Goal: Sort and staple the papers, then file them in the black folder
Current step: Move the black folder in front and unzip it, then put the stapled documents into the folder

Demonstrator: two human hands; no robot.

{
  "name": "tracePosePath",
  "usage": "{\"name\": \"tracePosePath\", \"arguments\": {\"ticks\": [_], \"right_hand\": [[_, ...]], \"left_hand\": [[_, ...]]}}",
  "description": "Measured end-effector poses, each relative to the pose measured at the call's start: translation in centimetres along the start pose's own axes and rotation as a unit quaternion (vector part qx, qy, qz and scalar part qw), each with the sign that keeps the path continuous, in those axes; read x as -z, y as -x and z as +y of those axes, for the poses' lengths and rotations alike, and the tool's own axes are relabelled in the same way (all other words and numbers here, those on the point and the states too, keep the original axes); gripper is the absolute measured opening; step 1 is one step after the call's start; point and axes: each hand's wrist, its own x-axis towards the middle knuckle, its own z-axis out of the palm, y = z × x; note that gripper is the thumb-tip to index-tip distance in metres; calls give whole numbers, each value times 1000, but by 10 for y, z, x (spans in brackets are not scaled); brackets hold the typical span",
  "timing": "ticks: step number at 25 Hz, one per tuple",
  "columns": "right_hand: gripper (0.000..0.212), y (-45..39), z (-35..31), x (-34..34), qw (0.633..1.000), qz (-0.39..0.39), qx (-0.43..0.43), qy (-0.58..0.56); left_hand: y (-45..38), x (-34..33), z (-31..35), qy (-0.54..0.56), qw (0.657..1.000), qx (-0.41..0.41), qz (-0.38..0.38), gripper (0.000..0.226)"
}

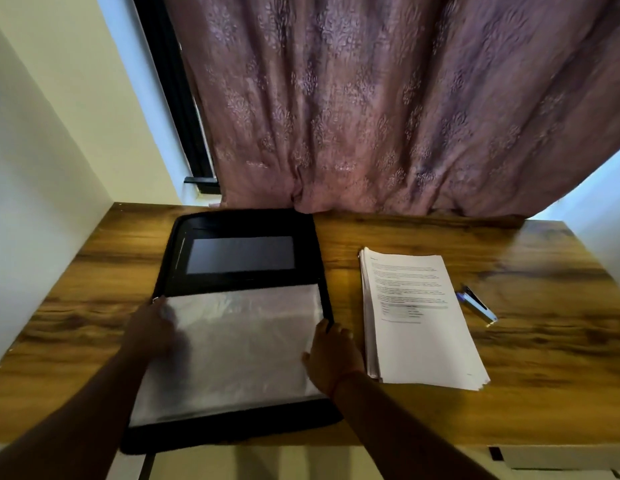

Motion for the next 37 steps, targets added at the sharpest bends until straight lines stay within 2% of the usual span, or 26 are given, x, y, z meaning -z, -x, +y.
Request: {"name": "tracePosePath", "arguments": {"ticks": [3, 6, 9, 12, 15, 17, 19, 21, 24, 27, 30, 32, 34, 37], "right_hand": [[78, 15, -3, -15, 1000, 19, 15, 3], [72, 16, 1, -23, 994, 35, -7, -104], [71, 11, 6, -29, 979, 58, -53, -186], [66, 9, 11, -32, 971, 69, -74, -218], [68, 10, 10, -35, 973, 70, -92, -201], [68, 10, 9, -35, 972, 66, -98, -204], [66, 10, 16, -29, 968, 59, -91, -228], [57, 10, 32, -20, 956, 89, -83, -266], [46, 9, 79, -11, 946, 174, -85, -259], [41, 7, 139, -7, 933, 212, -153, -246], [45, 5, 202, -12, 920, 201, -244, -230], [53, 9, 237, -13, 912, 169, -275, -252], [56, 8, 261, -17, 908, 132, -278, -284], [56, 2, 280, -26, 911, 139, -220, -321]], "left_hand": [[-4, 8, 20, -14, 1000, -7, 2, 34], [-9, 11, 31, -37, 999, 8, -23, 38], [-8, 7, 38, -124, 992, -3, -38, 42], [13, 6, 52, -83, 996, -30, -9, 44], [32, 2, 66, -1, 999, -8, 40, 53], [54, -10, 85, -42, 992, -107, 55, 57], [78, -27, 116, -46, 963, -262, 34, 55], [100, -39, 152, -35, 929, -367, -9, 50], [127, -53, 204, -40, 901, -429, -48, 50], [149, -65, 249, -15, 910, -408, -77, 43], [169, -77, 294, 41, 934, -334, -122, 29], [179, -83, 323, 101, 948, -268, -139, 15], [186, -88, 345, 113, 959, -221, -136, 12], [189, -98, 357, 106, 971, -183, -115, 23]]}}
